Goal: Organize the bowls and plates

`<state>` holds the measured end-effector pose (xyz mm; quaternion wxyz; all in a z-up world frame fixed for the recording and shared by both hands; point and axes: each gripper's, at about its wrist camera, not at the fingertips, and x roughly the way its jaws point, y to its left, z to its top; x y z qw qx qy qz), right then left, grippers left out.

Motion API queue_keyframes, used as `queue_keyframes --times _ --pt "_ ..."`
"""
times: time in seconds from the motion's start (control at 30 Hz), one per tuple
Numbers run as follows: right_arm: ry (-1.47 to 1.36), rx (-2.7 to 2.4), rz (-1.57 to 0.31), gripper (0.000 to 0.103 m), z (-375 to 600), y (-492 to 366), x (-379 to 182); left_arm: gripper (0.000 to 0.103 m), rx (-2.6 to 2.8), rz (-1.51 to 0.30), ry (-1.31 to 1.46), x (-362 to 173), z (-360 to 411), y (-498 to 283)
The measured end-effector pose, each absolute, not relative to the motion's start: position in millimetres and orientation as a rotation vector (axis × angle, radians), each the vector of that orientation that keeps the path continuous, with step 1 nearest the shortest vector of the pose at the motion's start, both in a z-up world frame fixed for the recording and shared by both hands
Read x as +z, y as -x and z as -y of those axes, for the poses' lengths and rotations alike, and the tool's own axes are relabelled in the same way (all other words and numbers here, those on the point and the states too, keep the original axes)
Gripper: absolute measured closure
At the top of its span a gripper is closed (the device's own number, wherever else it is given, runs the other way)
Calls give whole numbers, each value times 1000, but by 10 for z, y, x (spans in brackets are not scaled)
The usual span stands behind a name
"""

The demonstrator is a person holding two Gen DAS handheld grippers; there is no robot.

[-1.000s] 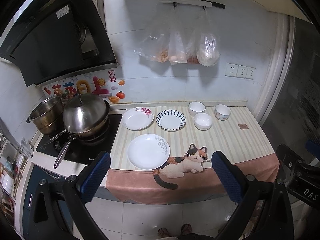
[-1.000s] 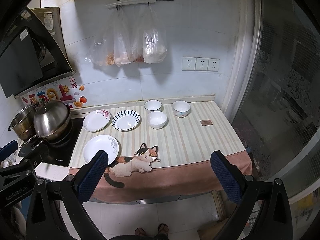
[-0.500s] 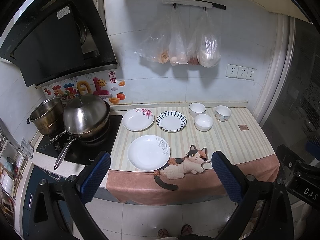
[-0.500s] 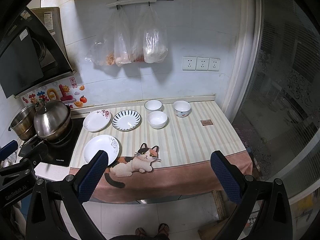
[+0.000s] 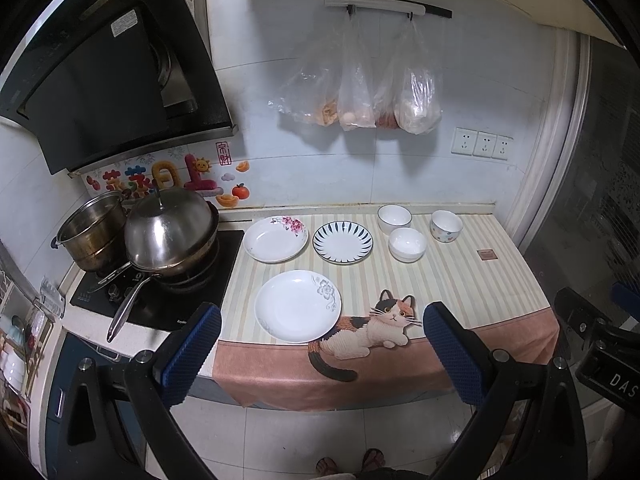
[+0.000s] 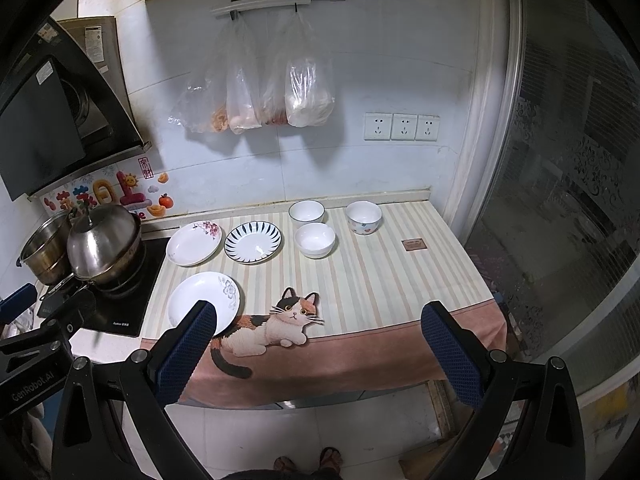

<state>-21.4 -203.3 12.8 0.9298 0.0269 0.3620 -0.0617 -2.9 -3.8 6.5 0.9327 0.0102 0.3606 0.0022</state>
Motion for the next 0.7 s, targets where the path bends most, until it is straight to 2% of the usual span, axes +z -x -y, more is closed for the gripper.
queue_keyframes --times 0.7 --pt "-59 -122 -742 0 2007 190 132 0 4 -737 -21 55 20 -22"
